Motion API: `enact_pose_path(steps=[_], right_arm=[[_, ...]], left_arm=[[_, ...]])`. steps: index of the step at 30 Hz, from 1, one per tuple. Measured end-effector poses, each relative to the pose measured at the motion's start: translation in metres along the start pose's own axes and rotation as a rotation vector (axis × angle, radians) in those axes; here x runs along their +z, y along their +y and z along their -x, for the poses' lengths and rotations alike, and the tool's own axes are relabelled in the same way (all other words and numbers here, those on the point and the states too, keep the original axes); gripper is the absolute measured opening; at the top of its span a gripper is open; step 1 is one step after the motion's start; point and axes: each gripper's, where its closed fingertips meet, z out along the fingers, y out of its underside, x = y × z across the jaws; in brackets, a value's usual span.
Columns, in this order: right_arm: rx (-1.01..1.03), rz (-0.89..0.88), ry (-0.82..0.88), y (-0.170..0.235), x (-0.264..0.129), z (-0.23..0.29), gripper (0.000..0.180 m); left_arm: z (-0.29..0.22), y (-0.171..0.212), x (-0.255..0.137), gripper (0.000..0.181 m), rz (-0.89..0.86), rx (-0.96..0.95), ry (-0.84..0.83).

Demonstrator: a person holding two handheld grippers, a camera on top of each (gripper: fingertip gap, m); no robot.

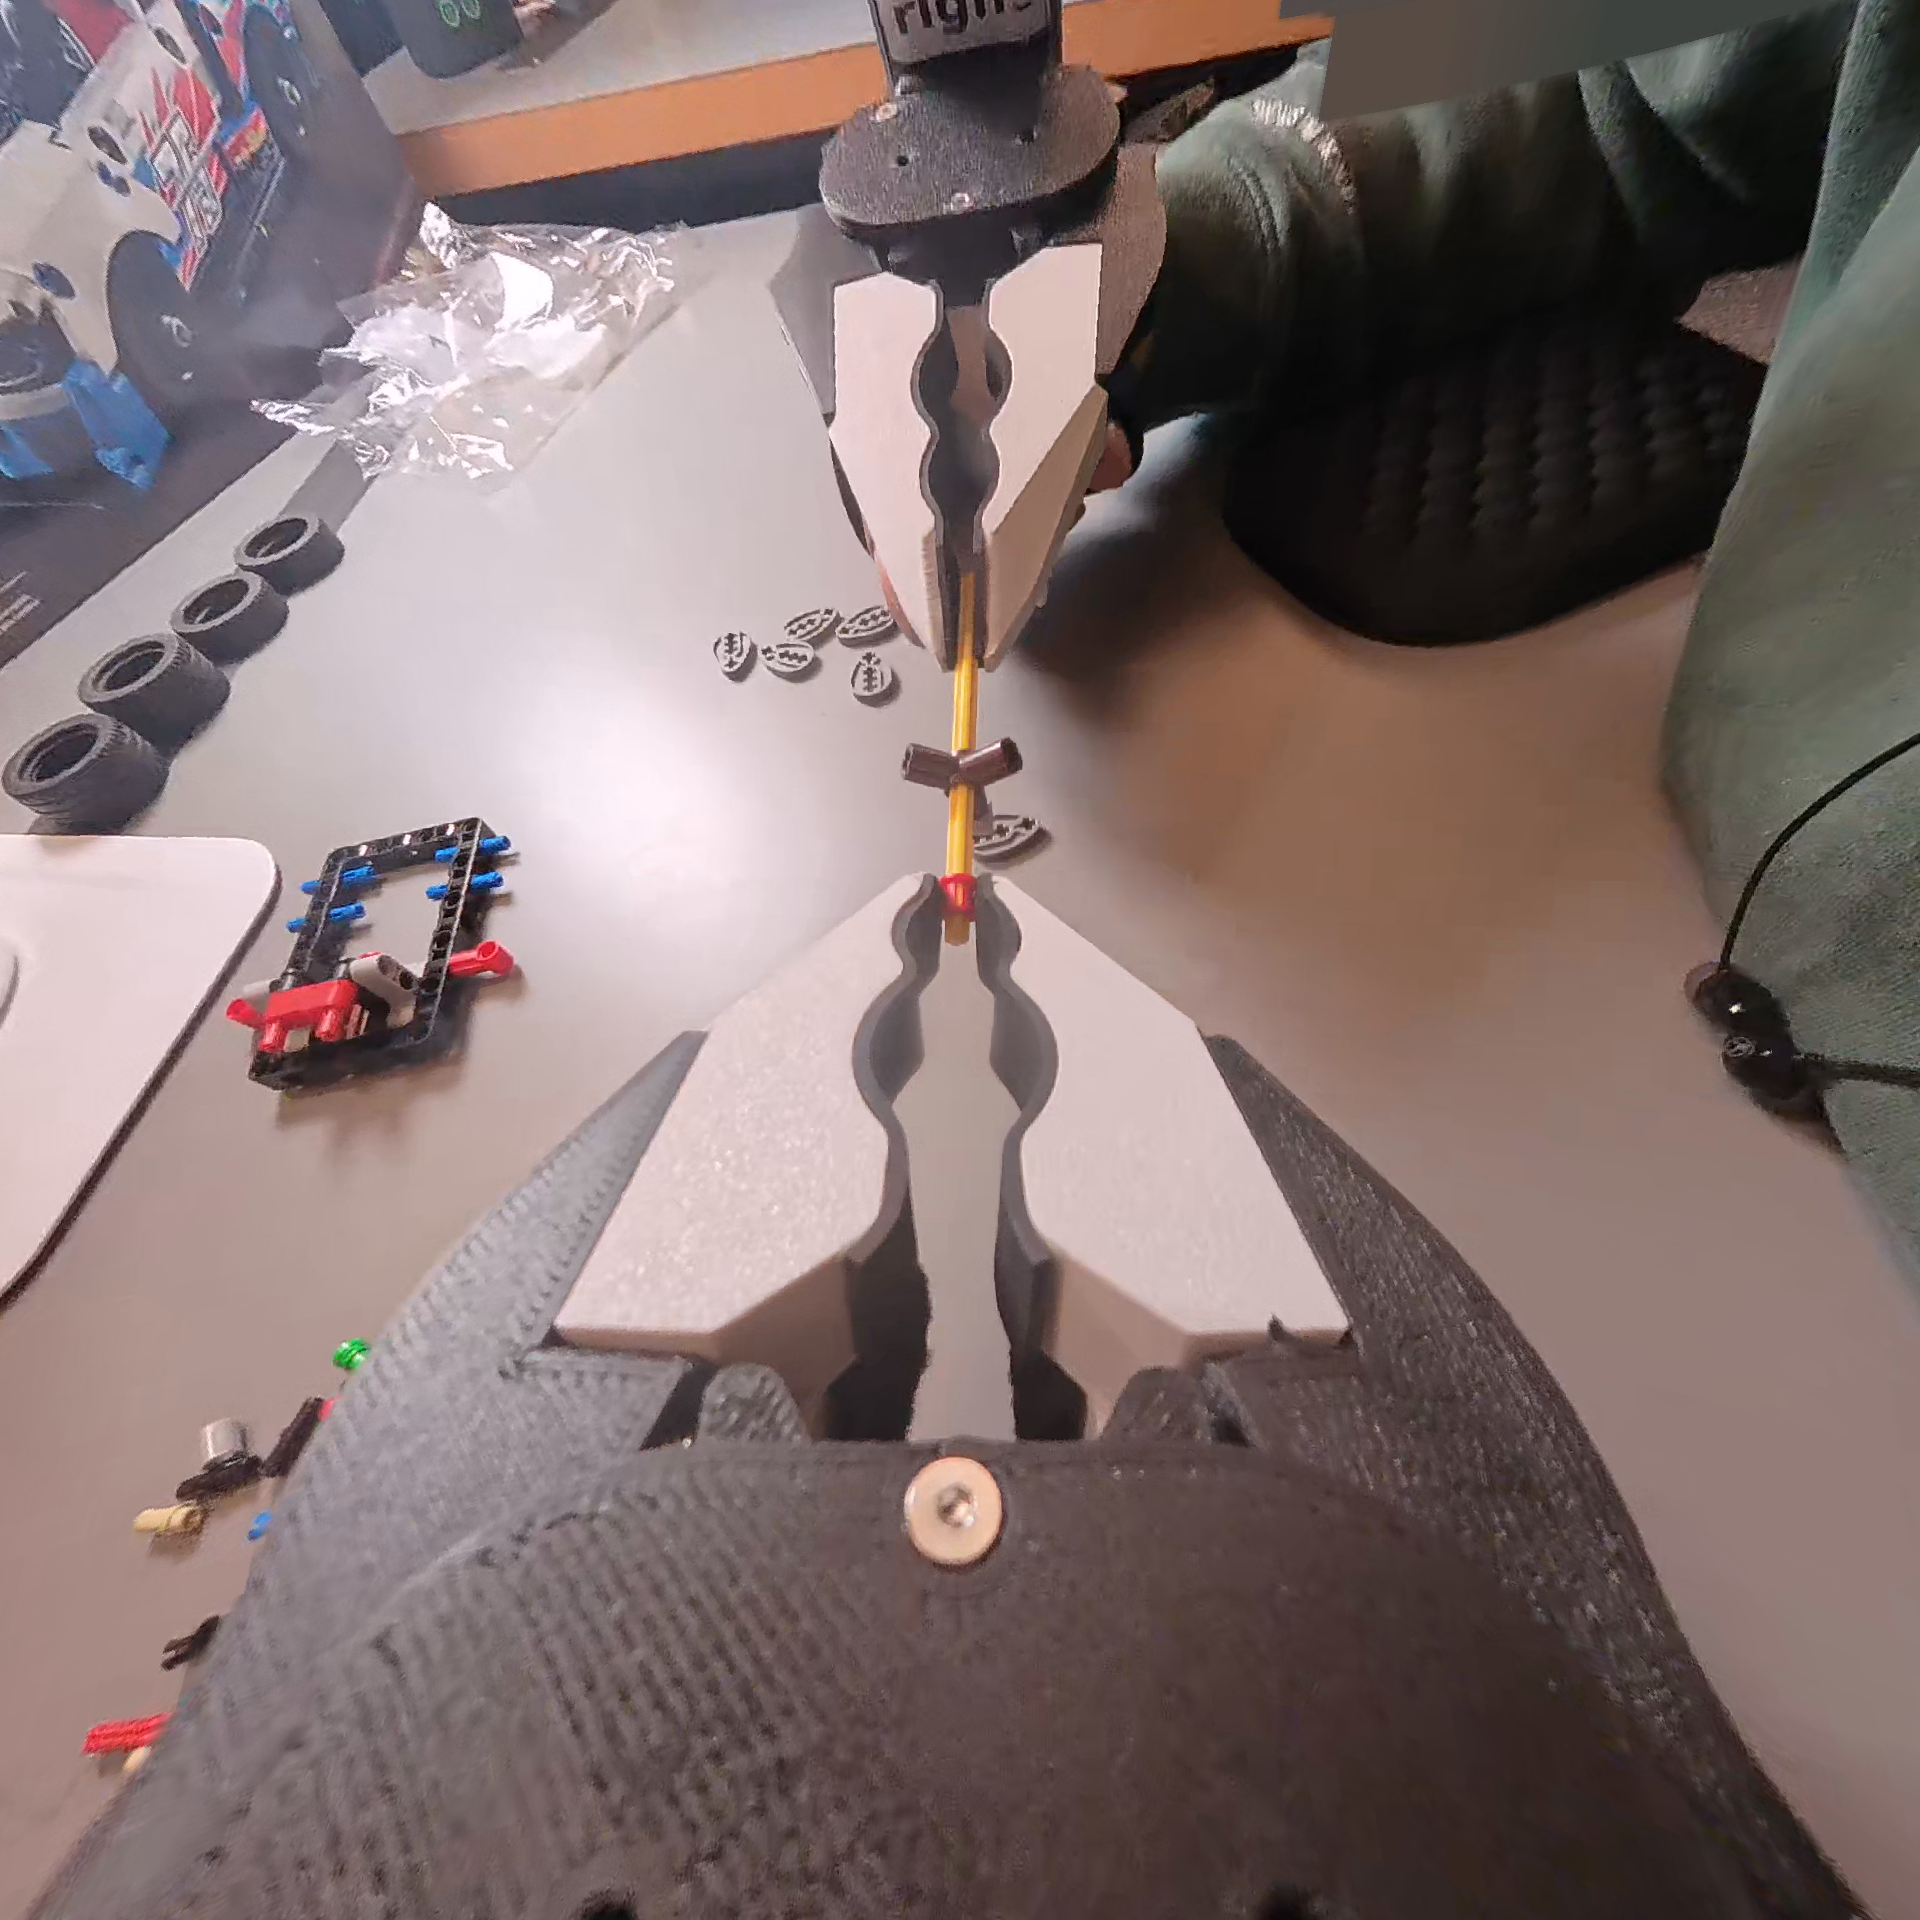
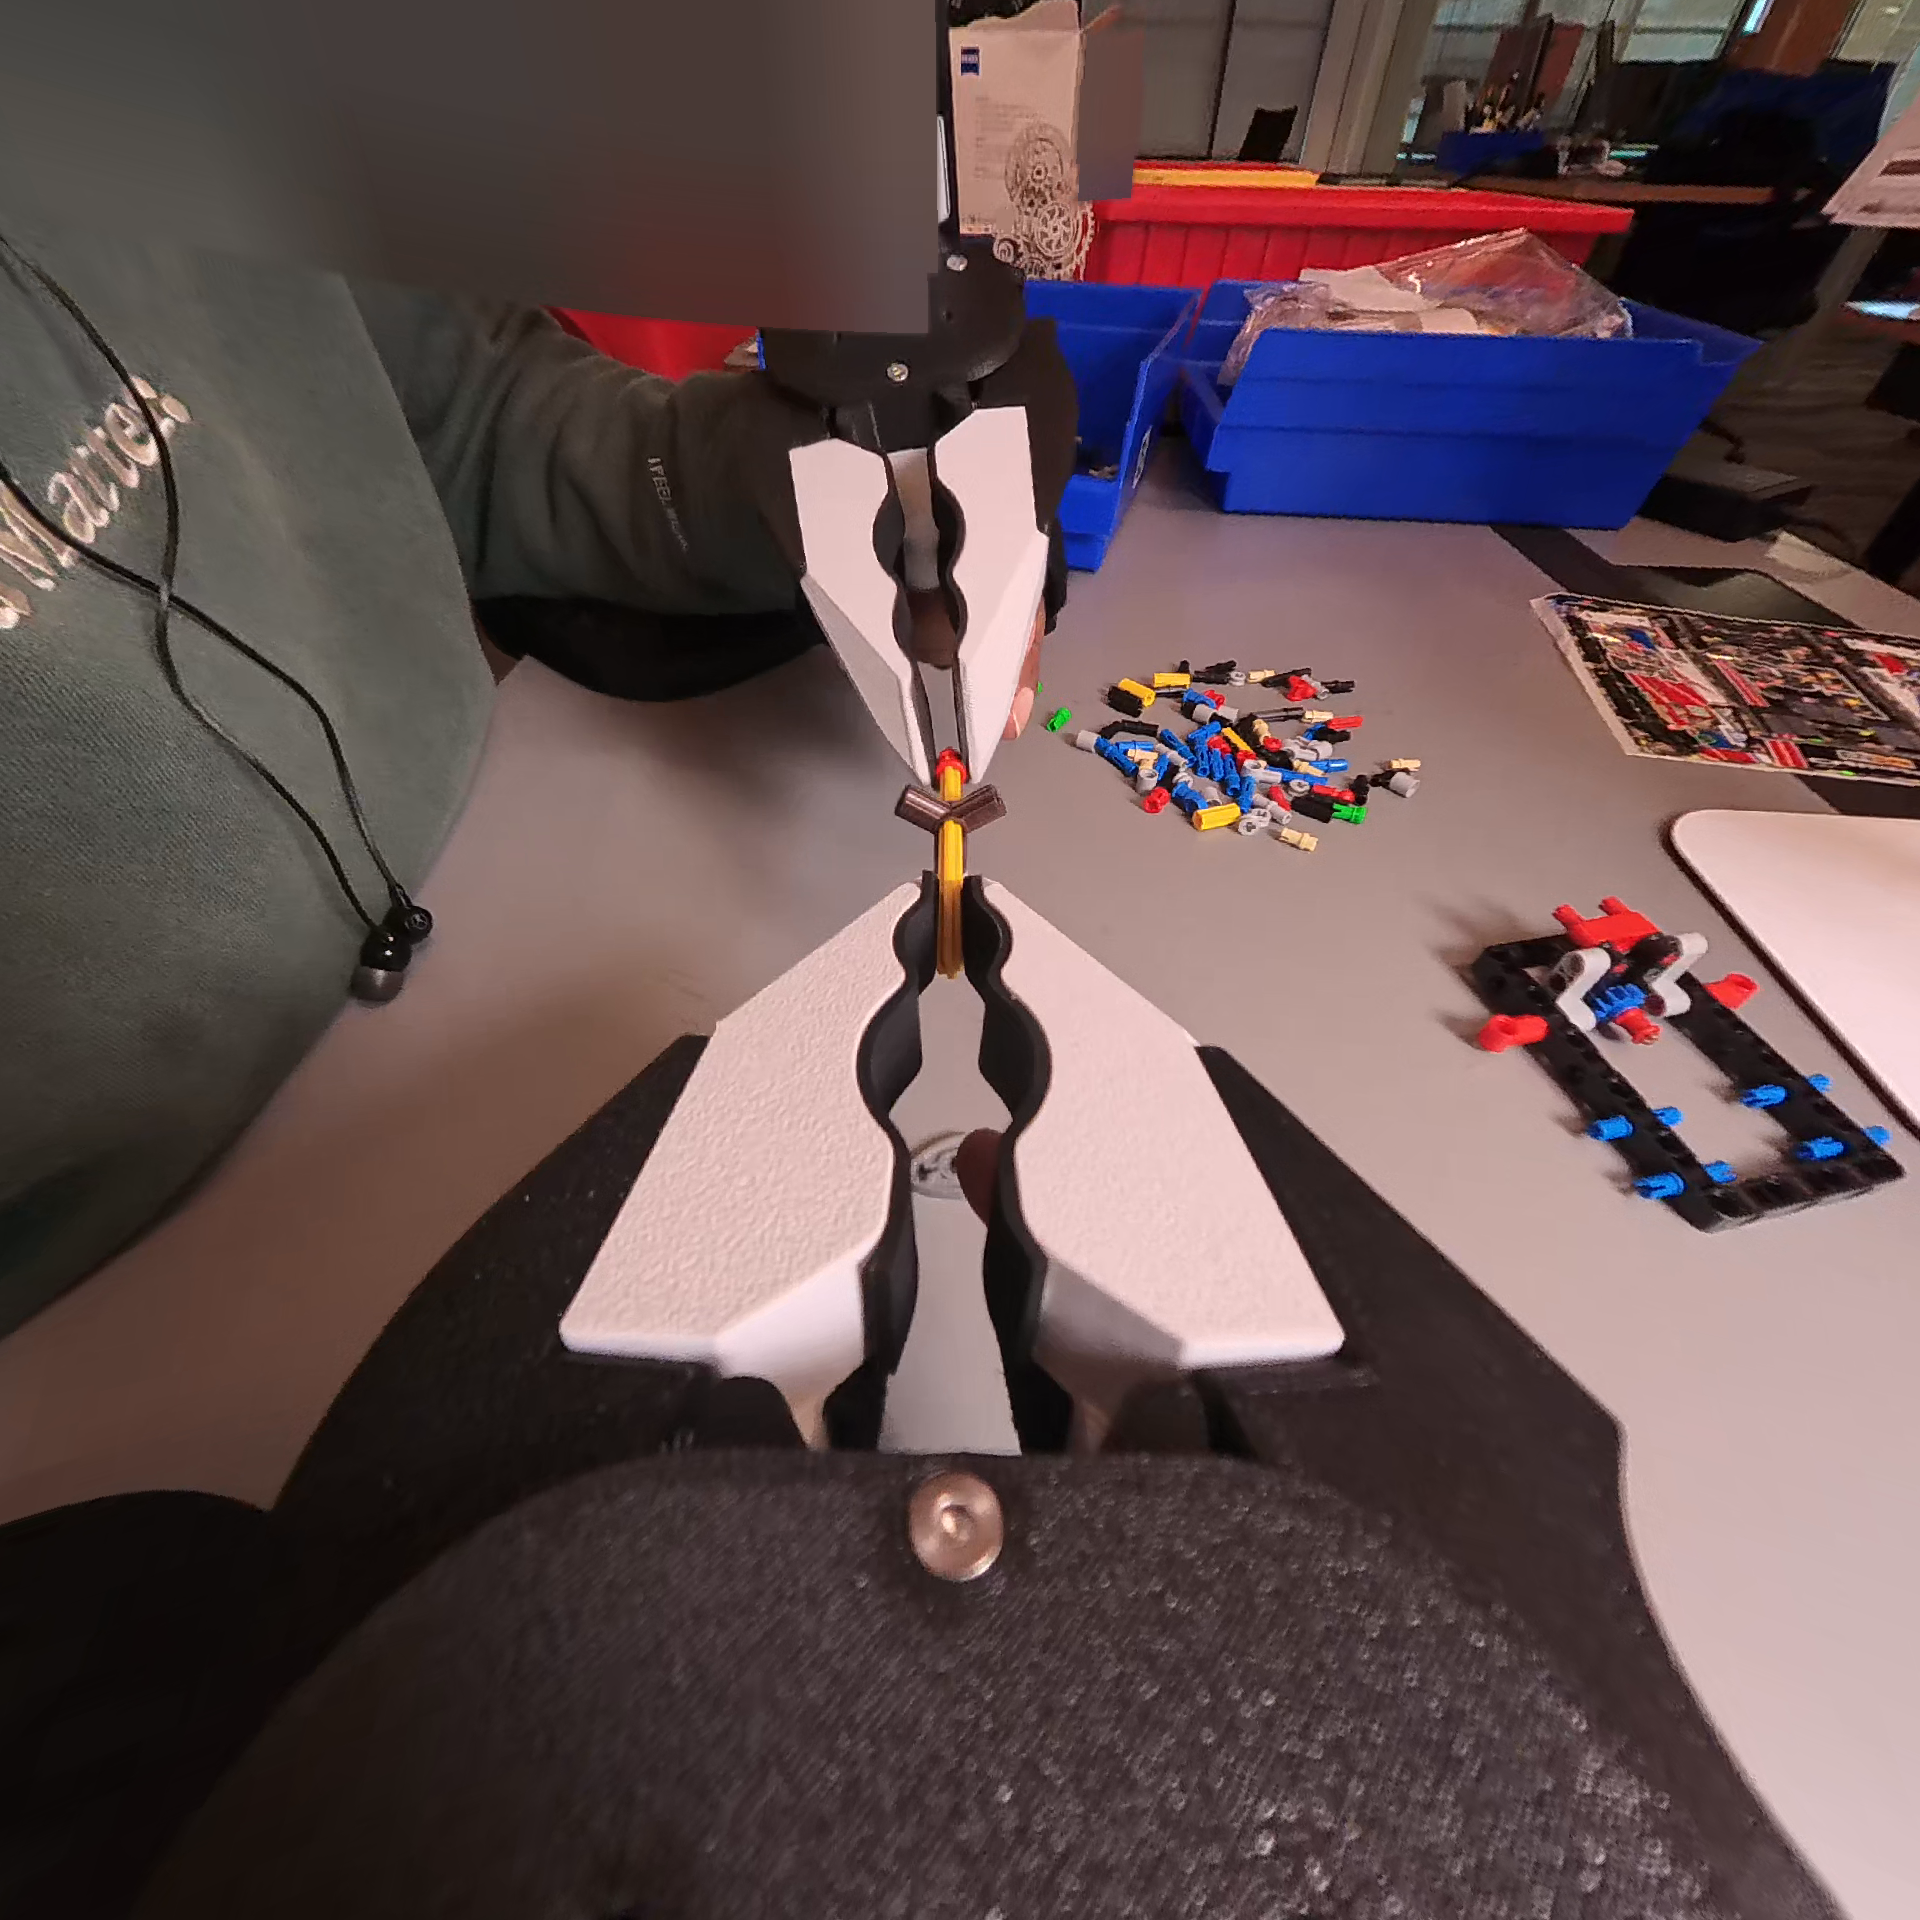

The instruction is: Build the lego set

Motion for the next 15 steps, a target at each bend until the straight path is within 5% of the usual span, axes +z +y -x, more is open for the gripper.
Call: enact_pose_path(steps=[15], right_arm=[[0.021,-0.020,-0.007,0.0004,0.0013,0.0017,0.002]], left_arm=[[-0.0015,-0.0017,0.0002,0.004,-0.020,0.009,-0.011]])
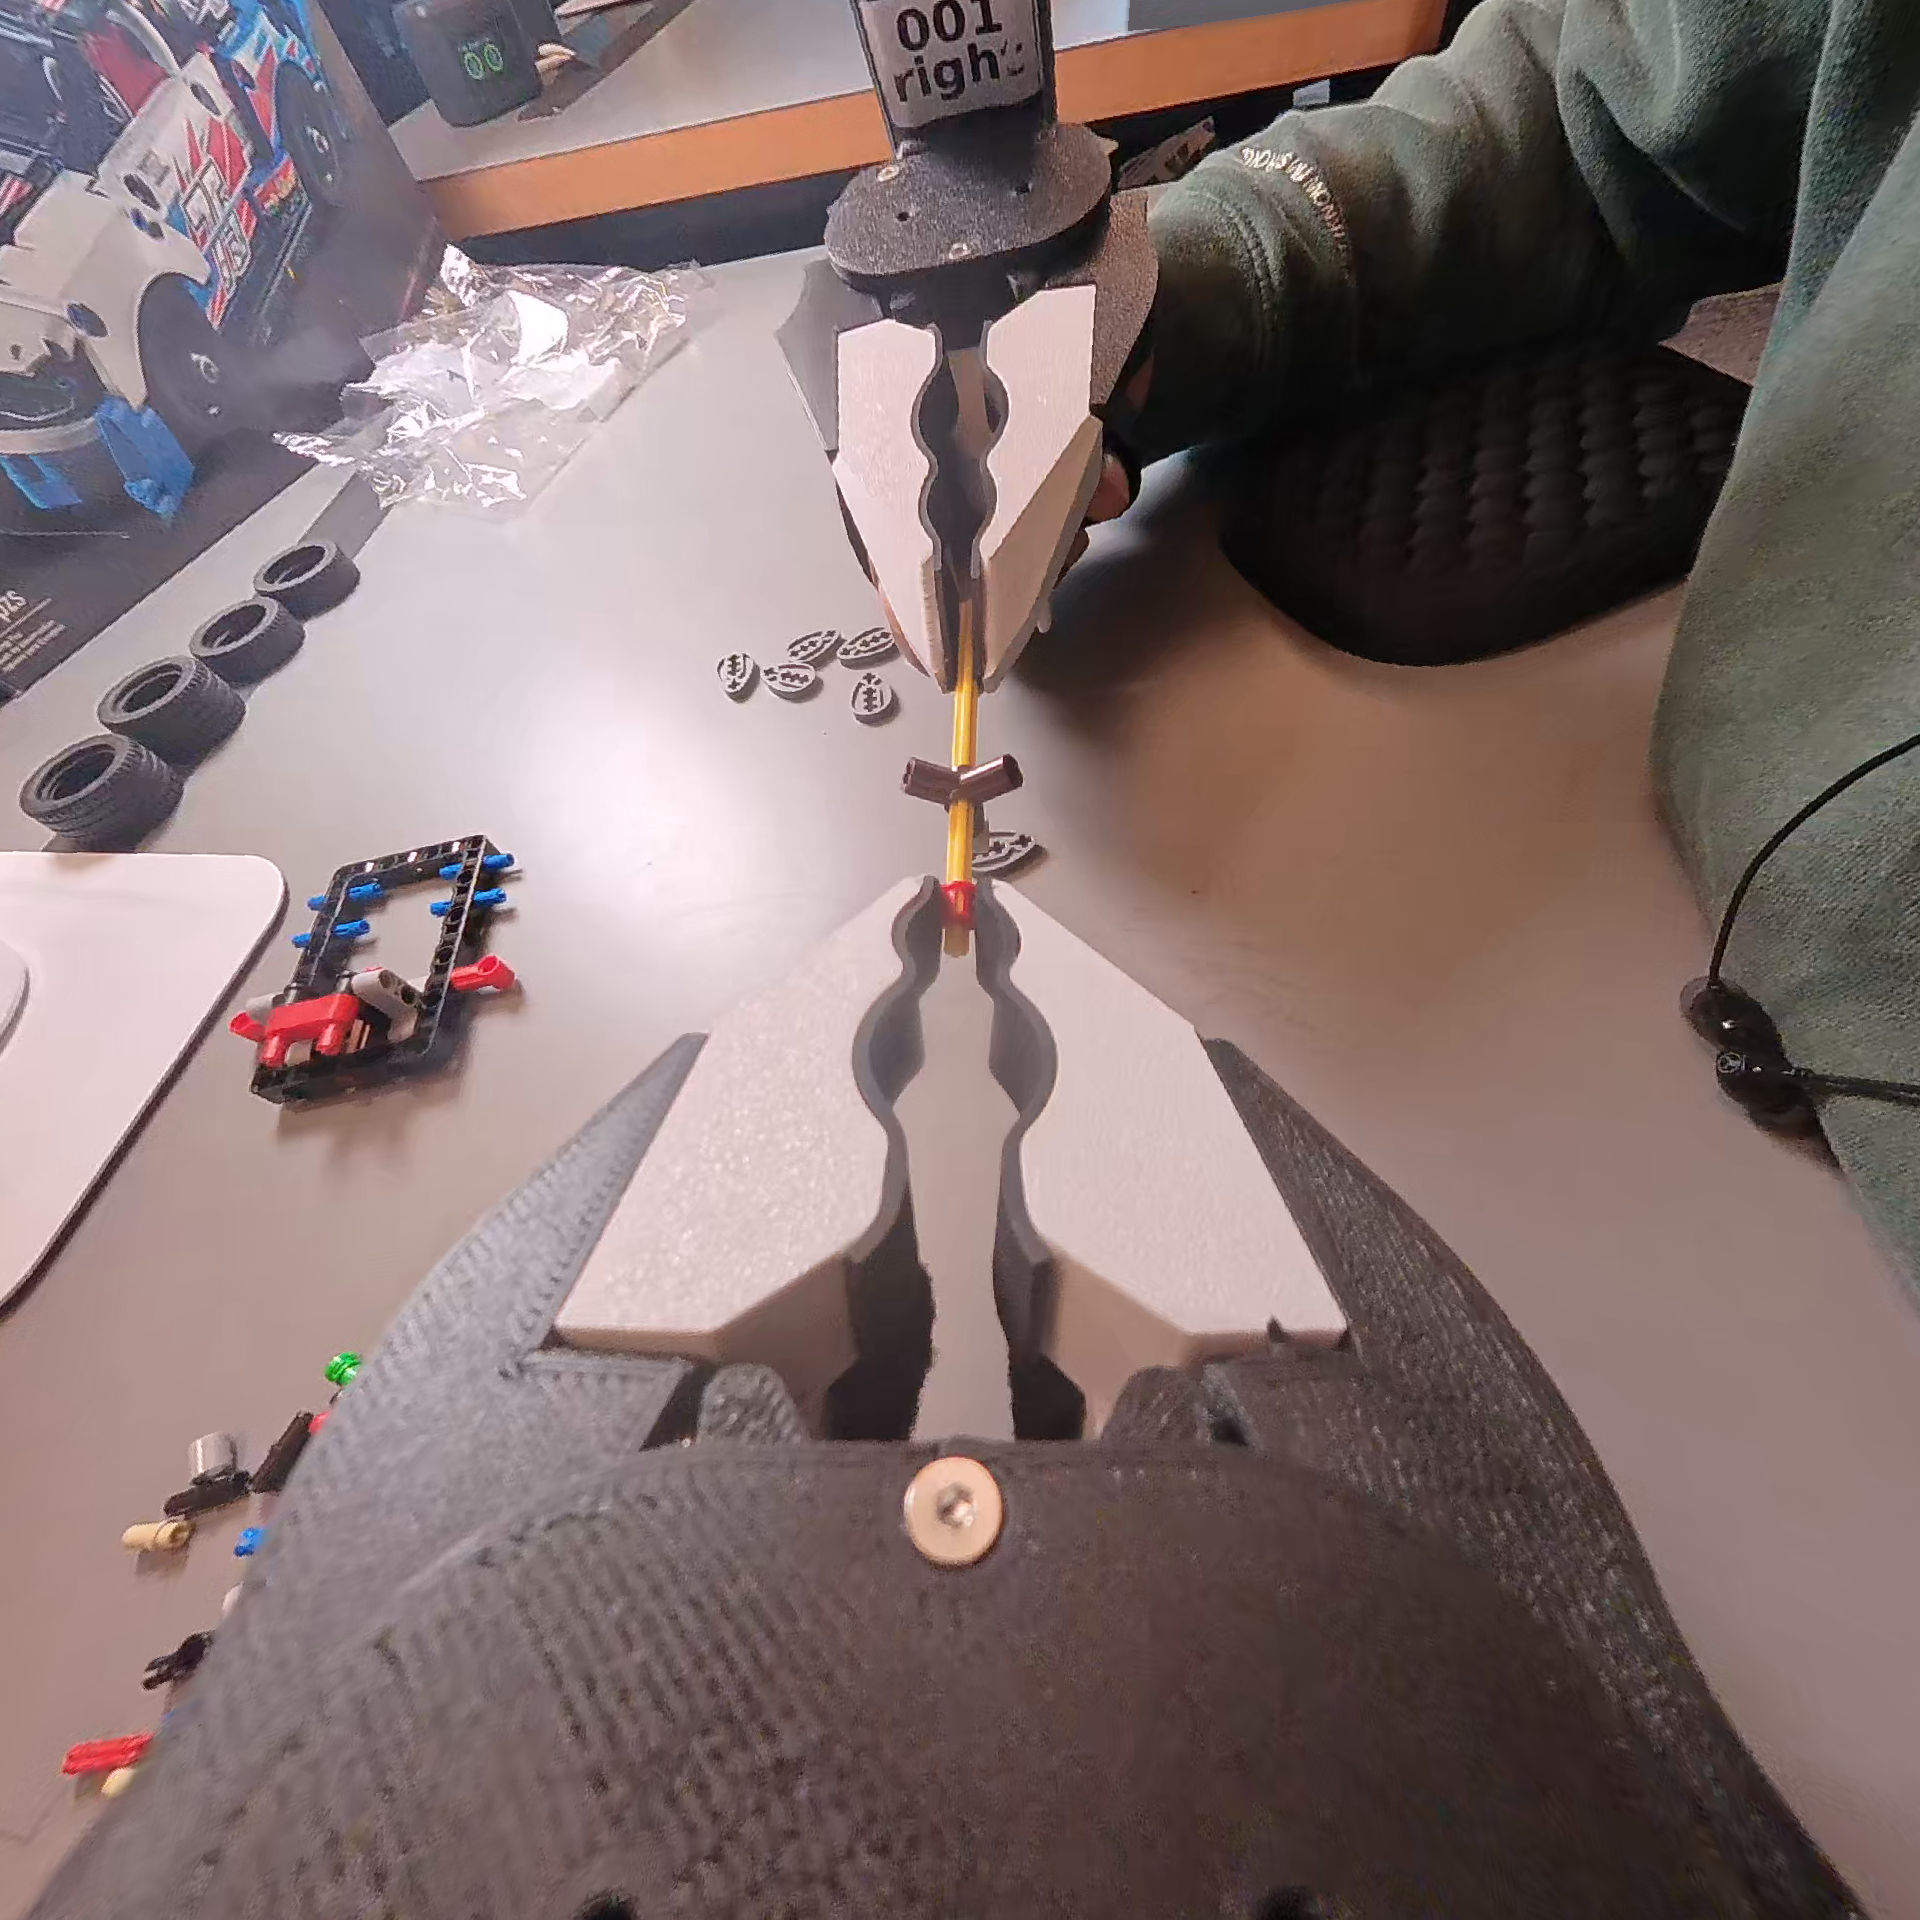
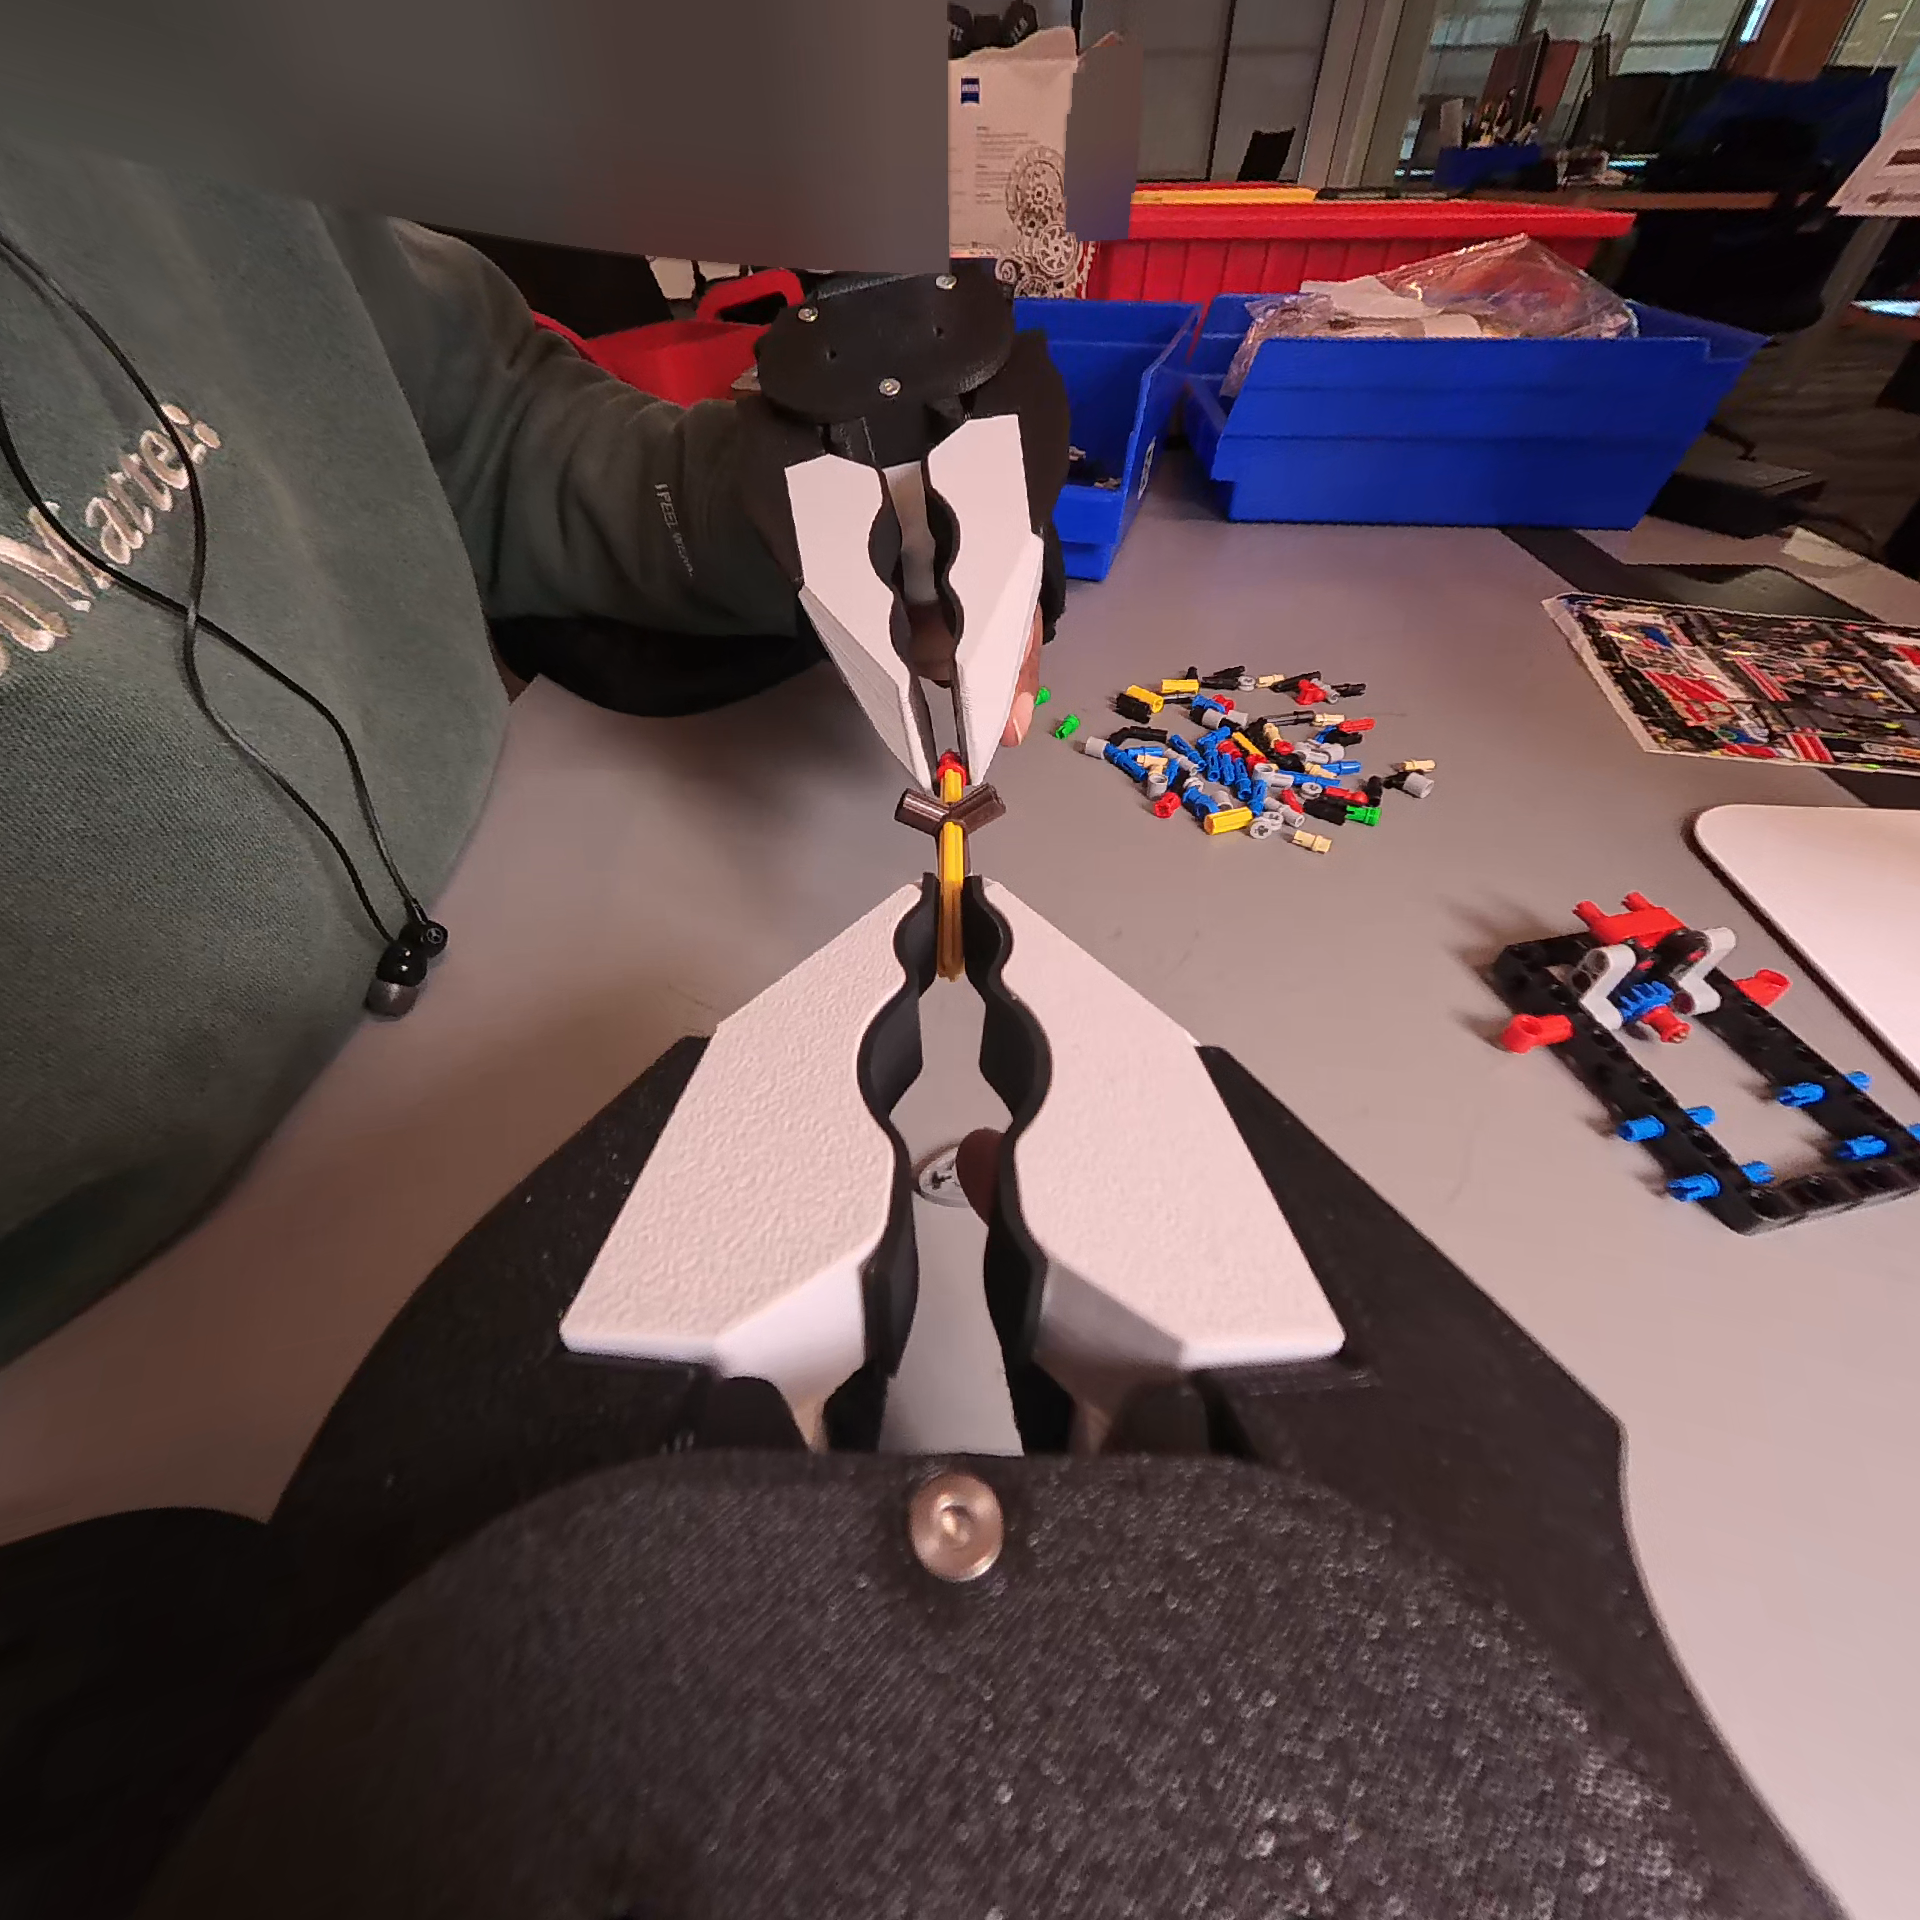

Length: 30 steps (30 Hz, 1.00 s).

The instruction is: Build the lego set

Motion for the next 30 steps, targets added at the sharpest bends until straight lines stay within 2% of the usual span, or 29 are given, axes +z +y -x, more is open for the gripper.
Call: enact_pose_path(steps=[30], right_arm=[[-0.013,0.022,-0.020,0.0001,0.0030,0.0039,0.003]], left_arm=[[-0.0046,-0.0015,0.0012,0.005,0.005,0.024,0.022]])
